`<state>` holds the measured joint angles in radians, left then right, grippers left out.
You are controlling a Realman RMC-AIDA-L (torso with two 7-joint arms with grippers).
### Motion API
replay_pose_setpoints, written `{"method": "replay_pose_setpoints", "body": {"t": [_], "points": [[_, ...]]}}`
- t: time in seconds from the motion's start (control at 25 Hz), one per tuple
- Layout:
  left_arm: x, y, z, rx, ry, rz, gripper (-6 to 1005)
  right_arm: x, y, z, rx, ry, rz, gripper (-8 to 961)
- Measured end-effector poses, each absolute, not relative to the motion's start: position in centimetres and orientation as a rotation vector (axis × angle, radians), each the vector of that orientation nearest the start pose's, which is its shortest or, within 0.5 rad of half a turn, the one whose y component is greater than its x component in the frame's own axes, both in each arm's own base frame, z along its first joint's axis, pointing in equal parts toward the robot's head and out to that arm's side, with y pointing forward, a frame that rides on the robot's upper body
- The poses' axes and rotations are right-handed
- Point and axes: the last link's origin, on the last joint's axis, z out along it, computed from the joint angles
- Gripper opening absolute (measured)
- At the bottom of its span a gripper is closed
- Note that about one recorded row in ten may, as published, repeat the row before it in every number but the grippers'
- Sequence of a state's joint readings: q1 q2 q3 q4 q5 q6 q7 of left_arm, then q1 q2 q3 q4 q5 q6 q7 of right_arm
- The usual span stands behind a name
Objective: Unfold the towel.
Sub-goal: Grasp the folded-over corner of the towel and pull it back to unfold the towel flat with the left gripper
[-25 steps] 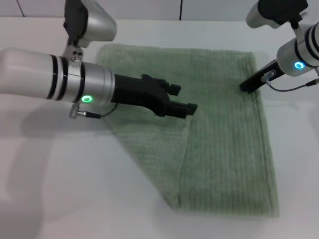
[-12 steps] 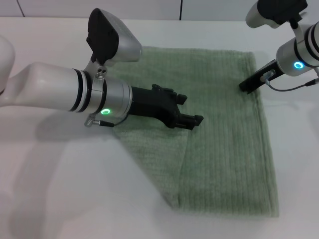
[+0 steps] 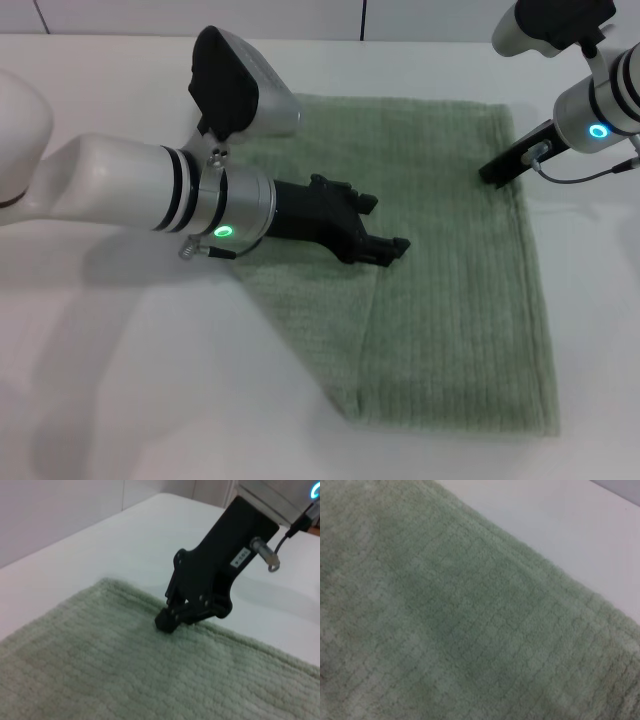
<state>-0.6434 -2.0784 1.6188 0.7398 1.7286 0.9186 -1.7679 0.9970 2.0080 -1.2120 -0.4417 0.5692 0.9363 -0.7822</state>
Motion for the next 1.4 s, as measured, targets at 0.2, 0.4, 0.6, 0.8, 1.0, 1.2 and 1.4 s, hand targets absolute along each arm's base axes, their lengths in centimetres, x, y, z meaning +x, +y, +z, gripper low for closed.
{"method": "replay_pose_setpoints", "body": {"t": [0.2, 0.4, 0.6, 0.8, 1.0, 1.2, 1.4], "points": [[-18.7, 36.1, -11.0, -2.845, -0.531, -0.186, 739, 21.9, 44.5, -4.0, -2.446, 0.914, -0.417, -1], [-18.8, 35.9, -11.5, -2.847, -0.505, -0.153, 739, 21.9, 44.5, -4.0, -2.446, 0.915, -0.418, 0], [-18.9, 35.9, -11.9, -2.838, -0.476, -0.124, 730, 22.0, 44.4, -4.0, -2.448, 0.916, -0.42, 0], [-18.7, 35.8, -12.2, -2.836, -0.448, -0.109, 631, 22.0, 44.3, -4.0, -2.447, 0.918, -0.42, 0], [-18.5, 35.7, -12.1, -2.838, -0.432, -0.118, 374, 22.1, 44.3, -4.0, -2.449, 0.917, -0.423, 0], [-18.4, 35.7, -11.9, -2.845, -0.416, -0.117, 198, 22.2, 44.3, -4.0, -2.452, 0.911, -0.423, 0], [-18.3, 35.5, -11.8, -2.864, -0.417, -0.12, 80, 22.2, 44.3, -4.0, -2.452, 0.909, -0.424, 0]]}}
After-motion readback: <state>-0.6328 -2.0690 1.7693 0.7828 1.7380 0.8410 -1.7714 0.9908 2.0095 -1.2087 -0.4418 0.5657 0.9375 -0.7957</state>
